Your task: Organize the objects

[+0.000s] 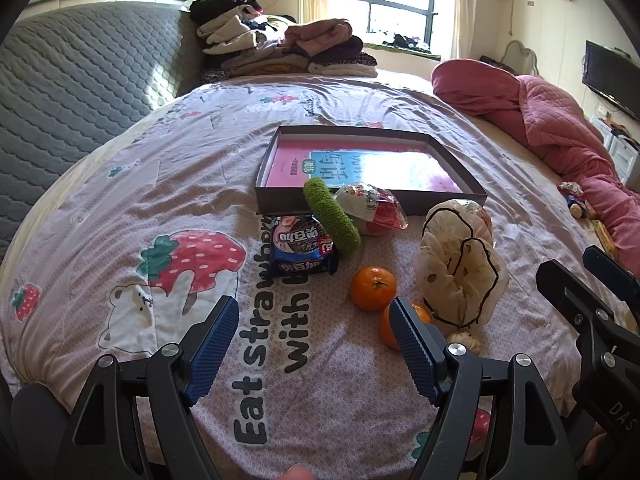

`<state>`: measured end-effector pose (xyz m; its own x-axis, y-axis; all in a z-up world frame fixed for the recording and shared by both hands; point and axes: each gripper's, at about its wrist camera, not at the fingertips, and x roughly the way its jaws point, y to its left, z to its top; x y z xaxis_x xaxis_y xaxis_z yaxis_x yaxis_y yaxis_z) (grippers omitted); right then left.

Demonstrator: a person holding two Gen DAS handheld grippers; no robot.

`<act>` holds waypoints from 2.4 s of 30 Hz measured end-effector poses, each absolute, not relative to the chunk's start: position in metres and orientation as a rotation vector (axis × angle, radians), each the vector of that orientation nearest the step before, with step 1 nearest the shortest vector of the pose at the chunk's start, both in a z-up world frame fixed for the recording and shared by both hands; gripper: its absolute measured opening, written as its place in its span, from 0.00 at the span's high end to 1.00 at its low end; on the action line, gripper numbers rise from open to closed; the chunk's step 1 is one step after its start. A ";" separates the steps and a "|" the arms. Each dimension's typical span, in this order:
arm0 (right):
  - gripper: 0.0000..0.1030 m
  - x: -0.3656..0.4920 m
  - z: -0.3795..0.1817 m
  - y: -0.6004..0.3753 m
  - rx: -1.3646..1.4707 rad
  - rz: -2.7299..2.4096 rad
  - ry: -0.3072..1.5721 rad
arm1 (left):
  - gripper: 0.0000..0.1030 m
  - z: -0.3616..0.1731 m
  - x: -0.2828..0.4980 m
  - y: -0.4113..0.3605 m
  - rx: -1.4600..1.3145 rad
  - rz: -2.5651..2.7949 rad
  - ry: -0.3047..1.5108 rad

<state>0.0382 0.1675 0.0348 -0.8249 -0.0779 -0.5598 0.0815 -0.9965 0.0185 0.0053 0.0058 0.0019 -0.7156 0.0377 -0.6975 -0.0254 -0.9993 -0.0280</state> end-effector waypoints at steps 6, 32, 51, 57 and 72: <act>0.25 0.042 0.038 0.169 0.875 -2.929 0.001 | 0.24 0.003 0.006 0.005 -1.168 2.875 -0.027; 0.25 0.046 0.046 0.170 0.843 -2.939 0.000 | 0.24 0.011 0.010 0.003 -1.145 2.888 -0.022; 0.25 0.048 0.039 0.169 0.872 -2.915 0.020 | 0.24 0.005 0.009 0.003 -1.180 2.871 -0.024; 0.25 0.047 0.033 0.168 0.902 -2.897 0.038 | 0.24 -0.001 0.008 0.004 -1.204 2.846 -0.005; 0.25 0.049 0.013 0.167 0.984 -2.823 0.065 | 0.24 -0.019 0.000 0.004 -1.287 2.780 -0.018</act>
<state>0.0490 0.1666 0.0132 -0.7733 -0.1287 -0.6209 0.1571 -0.9875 0.0090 -0.0002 0.0041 -0.0187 -0.6445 0.0760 -0.7608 -0.0662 -0.9969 -0.0435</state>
